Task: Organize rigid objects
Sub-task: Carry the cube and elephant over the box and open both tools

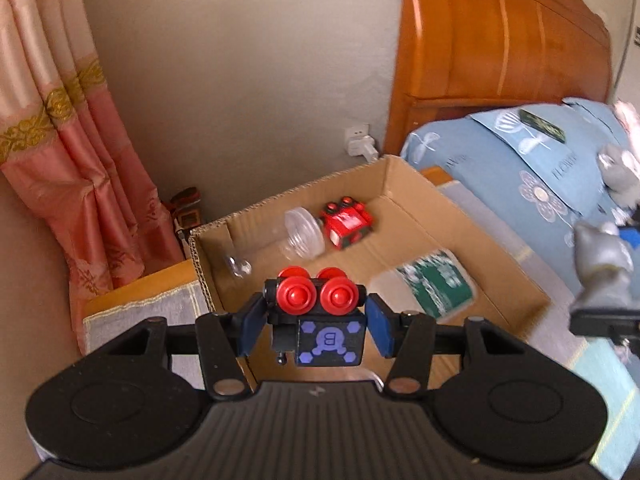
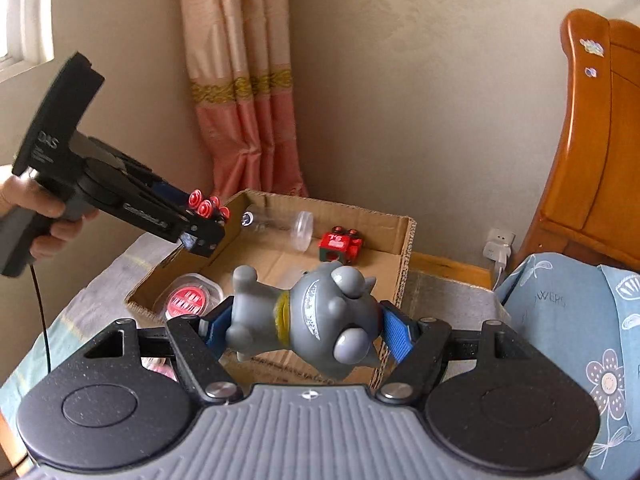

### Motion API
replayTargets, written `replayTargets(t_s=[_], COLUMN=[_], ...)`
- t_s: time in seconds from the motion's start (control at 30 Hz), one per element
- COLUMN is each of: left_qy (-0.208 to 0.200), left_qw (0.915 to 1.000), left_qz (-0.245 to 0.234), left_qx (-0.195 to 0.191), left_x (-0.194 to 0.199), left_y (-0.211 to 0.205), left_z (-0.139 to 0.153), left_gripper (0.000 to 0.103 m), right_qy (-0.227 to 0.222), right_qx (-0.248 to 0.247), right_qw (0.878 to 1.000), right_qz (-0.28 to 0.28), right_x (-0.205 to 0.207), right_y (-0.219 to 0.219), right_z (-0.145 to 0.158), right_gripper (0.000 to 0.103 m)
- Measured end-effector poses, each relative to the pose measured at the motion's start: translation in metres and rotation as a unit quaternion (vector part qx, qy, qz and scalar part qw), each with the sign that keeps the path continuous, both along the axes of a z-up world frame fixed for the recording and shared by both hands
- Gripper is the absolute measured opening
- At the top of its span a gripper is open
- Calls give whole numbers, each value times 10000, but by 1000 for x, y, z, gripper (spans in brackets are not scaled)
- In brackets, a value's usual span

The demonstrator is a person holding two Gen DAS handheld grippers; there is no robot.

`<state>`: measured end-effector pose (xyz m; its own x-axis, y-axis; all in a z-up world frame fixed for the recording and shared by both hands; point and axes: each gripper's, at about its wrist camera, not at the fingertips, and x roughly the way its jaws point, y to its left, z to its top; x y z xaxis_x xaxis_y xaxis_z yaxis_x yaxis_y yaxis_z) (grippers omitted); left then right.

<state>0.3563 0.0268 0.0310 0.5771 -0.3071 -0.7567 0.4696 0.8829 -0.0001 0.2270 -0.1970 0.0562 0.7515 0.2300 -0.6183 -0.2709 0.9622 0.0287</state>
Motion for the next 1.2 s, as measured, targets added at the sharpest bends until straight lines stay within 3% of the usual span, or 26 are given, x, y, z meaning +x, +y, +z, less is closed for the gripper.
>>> replayTargets(t_s=[0.07,0.1,0.43,0.47,0.5,0.53,0.9,1.2], left_qy=[7,49,22,22,14,-2,-492,-662], left_qw=[9999,9998,9999,9999,9998,9998,9985,9954], left_qz=[150,189,163,149,151,168,102,593], left_qx=[19,18,45,68,93,119,210,347], left_x=[5,7,-17,-20,-25,-28,-80,-142], left_y=[2,3,20,22,23,24,24,20], left_z=[-4,-6,-8,-6,-6,-5,11,-2], left_gripper=[76,92,93,93,93,94,100,102], right_qy=[68,89,258,260,239,245,233,306], right_qx=[20,33,66,63,69,68,-263,-23], right_qw=[10000,9999,9995,9995,9994,9993,9986,9967], right_qz=[-50,-75,-142,-180,-236,-278,-405,-752], right_x=[7,11,33,34,34,34,3,-46], right_y=[1,2,20,22,24,25,37,37], right_z=[-1,-2,-12,-12,-12,-12,0,-27], right_gripper=[78,78,79,82,96,103,103,103])
